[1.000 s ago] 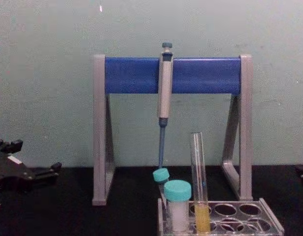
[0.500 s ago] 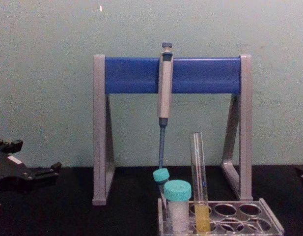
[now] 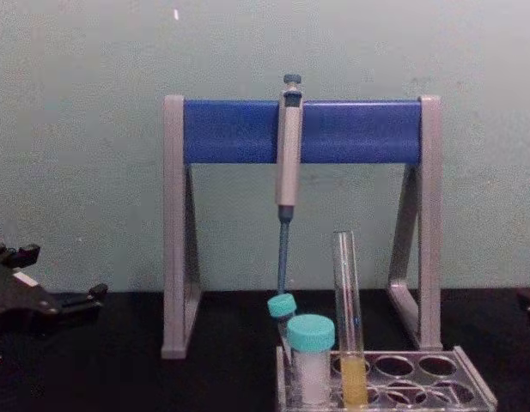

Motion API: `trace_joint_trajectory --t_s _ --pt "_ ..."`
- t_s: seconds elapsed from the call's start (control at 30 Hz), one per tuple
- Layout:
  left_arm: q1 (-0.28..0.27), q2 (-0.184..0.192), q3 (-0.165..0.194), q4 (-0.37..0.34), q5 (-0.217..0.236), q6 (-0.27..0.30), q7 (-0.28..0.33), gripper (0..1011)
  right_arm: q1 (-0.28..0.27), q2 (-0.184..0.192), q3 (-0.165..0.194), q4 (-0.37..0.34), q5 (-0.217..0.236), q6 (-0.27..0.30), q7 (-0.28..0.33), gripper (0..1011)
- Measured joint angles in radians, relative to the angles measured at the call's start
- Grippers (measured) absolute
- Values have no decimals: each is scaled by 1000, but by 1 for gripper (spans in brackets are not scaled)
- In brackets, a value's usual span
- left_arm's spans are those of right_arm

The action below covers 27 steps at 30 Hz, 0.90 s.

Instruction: Pick up the test tube from the test tube rack, shake it, then place it back into the test tube rack.

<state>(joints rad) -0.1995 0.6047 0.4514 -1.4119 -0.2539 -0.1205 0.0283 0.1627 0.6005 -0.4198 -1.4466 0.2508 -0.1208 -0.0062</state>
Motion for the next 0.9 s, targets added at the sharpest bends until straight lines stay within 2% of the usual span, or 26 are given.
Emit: trace_joint_trajectory --t_s 0.3,0.53,0.7,0.9 --pt "0 0 0 0 0 0 0 1001 -68 3 27 -82 52 -12 56 1000" --pt "0 0 0 0 0 0 0 1001 -111 -14 38 -126 113 -20 122 1000" --pt "0 0 0 0 0 0 0 1002 -135 -34 39 -143 183 -18 207 1000" --pt "0 0 0 0 0 0 0 1001 -140 -49 30 -149 212 1 269 1000"
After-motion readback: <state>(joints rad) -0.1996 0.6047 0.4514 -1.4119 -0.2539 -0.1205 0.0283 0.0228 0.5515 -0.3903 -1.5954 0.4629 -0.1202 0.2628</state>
